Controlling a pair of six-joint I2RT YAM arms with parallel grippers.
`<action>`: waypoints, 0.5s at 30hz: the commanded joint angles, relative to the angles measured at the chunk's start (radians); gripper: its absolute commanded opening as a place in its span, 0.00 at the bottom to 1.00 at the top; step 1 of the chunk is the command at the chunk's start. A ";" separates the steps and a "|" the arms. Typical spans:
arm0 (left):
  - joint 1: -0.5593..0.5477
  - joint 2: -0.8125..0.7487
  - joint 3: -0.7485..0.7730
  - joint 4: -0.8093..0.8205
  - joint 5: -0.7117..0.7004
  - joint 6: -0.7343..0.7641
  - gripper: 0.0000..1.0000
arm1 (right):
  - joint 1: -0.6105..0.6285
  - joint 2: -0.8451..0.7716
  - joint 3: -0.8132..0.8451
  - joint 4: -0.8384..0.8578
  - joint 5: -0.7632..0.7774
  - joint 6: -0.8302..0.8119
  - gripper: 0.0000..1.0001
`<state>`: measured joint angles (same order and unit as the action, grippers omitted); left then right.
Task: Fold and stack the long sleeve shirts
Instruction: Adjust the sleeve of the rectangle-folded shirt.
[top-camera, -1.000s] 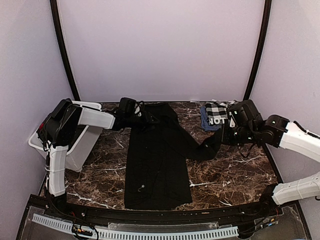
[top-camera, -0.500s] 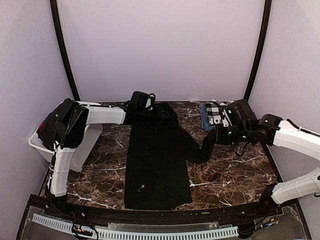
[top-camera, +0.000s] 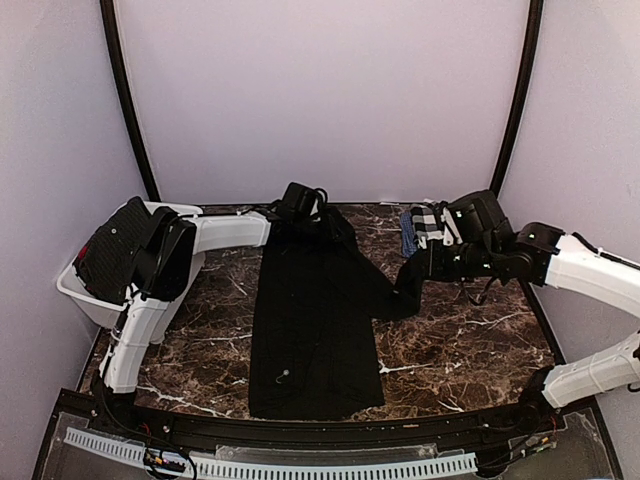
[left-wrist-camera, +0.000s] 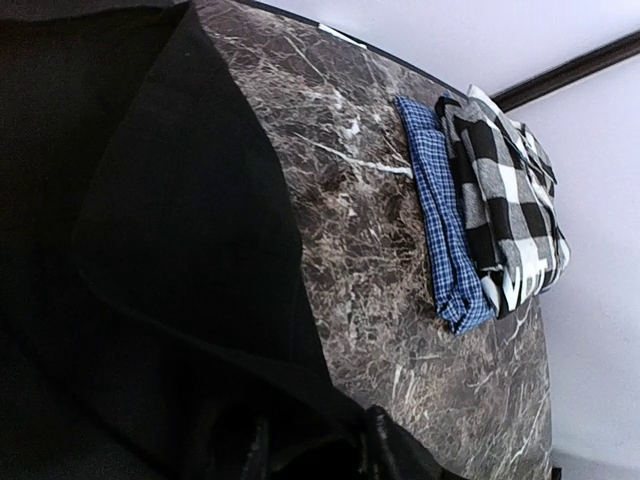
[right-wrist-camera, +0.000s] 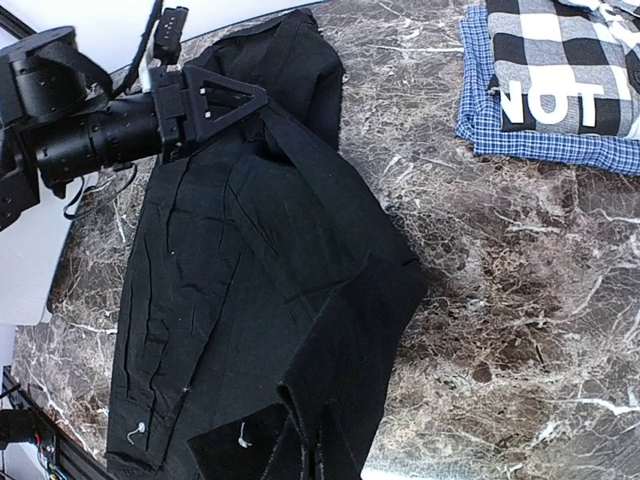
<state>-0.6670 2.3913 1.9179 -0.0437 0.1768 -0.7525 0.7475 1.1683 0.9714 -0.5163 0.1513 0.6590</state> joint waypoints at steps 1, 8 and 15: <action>0.001 0.012 0.075 -0.067 -0.044 0.040 0.26 | 0.007 0.002 0.038 0.034 -0.019 -0.024 0.00; 0.006 0.014 0.120 -0.113 -0.083 0.083 0.00 | 0.012 0.011 0.057 0.101 -0.155 -0.078 0.00; 0.061 -0.009 0.133 -0.154 -0.026 0.129 0.00 | 0.060 0.079 0.132 0.221 -0.371 -0.167 0.00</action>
<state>-0.6514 2.4168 2.0266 -0.1501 0.1184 -0.6724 0.7692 1.2083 1.0306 -0.4217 -0.0723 0.5575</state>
